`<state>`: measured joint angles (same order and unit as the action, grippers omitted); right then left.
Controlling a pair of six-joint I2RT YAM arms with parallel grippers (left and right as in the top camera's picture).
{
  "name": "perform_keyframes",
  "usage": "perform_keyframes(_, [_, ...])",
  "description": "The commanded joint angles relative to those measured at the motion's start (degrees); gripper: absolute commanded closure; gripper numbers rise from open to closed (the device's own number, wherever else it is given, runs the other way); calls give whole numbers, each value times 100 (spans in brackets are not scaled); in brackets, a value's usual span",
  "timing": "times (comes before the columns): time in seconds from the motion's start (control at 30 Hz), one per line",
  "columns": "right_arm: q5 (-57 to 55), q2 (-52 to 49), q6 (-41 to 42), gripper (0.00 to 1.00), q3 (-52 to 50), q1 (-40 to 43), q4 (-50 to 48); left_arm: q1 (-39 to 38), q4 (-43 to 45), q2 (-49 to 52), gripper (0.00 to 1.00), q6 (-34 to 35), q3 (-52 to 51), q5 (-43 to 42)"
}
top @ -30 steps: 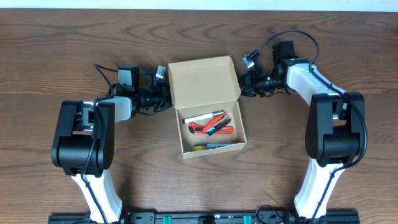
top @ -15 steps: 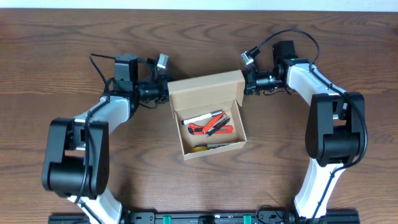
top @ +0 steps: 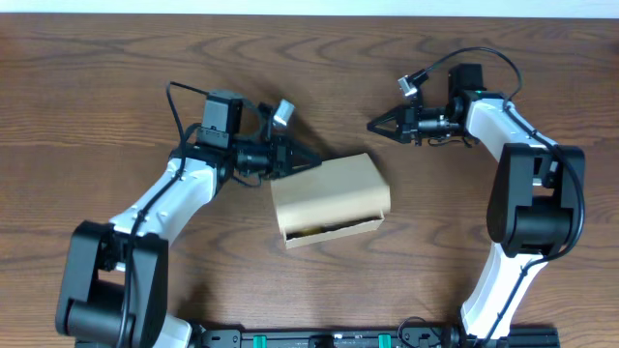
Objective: Pack container
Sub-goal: 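Swing the lid over the box with both grippers and release, then press the closed lid down with the right gripper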
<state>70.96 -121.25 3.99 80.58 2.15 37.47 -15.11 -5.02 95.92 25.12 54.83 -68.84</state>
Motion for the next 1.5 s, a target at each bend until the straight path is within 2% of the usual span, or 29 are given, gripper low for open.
perform_keyframes(0.0, [-227, -61, -85, 99, -20, 149, 26, -68, -863, -337, 94, -1259, 63, 520])
perform_keyframes(0.07, [-452, -61, -186, 99, -17, 168, 24, -72, -1497, -531, 94, -1805, 63, 1027])
perform_keyframes(0.13, [-662, -57, -433, 96, -11, 164, 24, -52, -1895, -756, 79, -2094, 63, 1609])
perform_keyframes(0.2, [-929, -57, -584, 89, 0, 149, 24, -2, -2011, -990, 74, -2227, 66, 2070])
perform_keyframes(0.23, [-1049, -52, -632, 87, 4, 138, 24, 28, -2009, -1097, 63, -2240, 66, 2229])
perform_keyframes(0.27, [-1084, -46, -699, 86, 11, 127, 24, 68, -2004, -1200, 45, -2238, 68, 2400])
perform_keyframes(0.33, [-1102, -22, -828, 82, 48, 116, 48, 149, -2006, -1394, 32, -2243, 85, 2708])
perform_keyframes(0.37, [-1102, 0, -905, 81, 83, 111, 87, 186, -2006, -1488, 28, -2262, 94, 2868])
perform_keyframes(0.43, [-1115, 50, -1064, 81, 192, 107, 219, 243, -2013, -1668, 28, -2363, 96, 3206])
perform_keyframes(0.5, [-1355, 155, -1333, 85, 376, 92, 549, 291, -2061, -1818, 17, -2369, 96, 3700])
perform_keyframes(0.57, [-1945, 295, -1663, 96, 623, 33, 1060, 348, -2170, -1919, 14, -2371, 96, 4304])
perform_keyframes(0.6, [-2356, 374, -1847, 99, 780, -20, 1368, 367, -2223, -1943, 13, -2387, 96, 4544])
perform_keyframes(0.67, [-3296, 562, -2083, 98, 1115, -153, 1926, 422, -2391, -1954, 11, -2409, 96, 5250])
perform_keyframes(0.73, [-4068, 804, -2081, 98, 1423, -304, 2310, 481, -2614, -1950, 3, -2380, 96, 6100])
perform_keyframes(0.87, [-4948, 1532, -1766, 99, 1740, -560, 2465, 656, -3042, -1950, 3, -2339, 96, 7204])
perform_keyframes(0.97, [-5606, 2164, -1346, 99, 1764, -743, 2426, 820, -3285, -1950, 8, -2284, 96, 7239])
perform_keyframes(1.13, [-5987, 3209, -647, 99, 1762, -1178, 2605, 1134, -3700, -1950, 25, -2190, 94, 7298])
perform_keyframes(1.37, [-6275, 4107, 236, 99, 1759, -2194, 3132, 1335, -4138, -1950, 18, -2192, 94, 7648])
perform_keyframes(1.47, [-6806, 4183, 671, 99, 1755, -2763, 3394, 1333, -4192, -1950, 16, -2190, 94, 7635])
